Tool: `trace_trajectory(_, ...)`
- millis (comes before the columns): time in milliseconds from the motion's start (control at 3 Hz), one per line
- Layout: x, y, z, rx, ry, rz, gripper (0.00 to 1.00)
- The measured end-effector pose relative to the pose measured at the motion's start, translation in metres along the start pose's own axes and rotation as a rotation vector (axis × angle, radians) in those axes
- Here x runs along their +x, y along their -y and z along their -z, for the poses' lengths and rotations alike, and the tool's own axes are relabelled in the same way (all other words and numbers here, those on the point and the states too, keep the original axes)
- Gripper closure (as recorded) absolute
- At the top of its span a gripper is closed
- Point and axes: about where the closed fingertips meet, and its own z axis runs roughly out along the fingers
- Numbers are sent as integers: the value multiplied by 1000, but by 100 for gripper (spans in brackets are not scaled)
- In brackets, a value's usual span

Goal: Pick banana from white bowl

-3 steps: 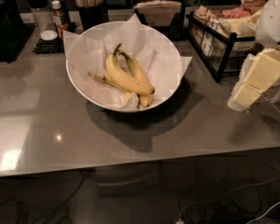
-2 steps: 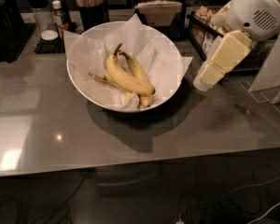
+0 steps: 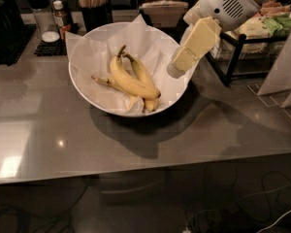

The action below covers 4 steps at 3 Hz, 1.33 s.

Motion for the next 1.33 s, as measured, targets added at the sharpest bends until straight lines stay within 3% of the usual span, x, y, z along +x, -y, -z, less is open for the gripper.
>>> trace_trajectory(333, 0, -1, -5, 22, 39, -34, 0)
trace_trajectory(1000, -25, -13, -79, -84, 48, -45, 0)
trace_trajectory(1333, -26, -13, -80, -87, 48, -44, 0)
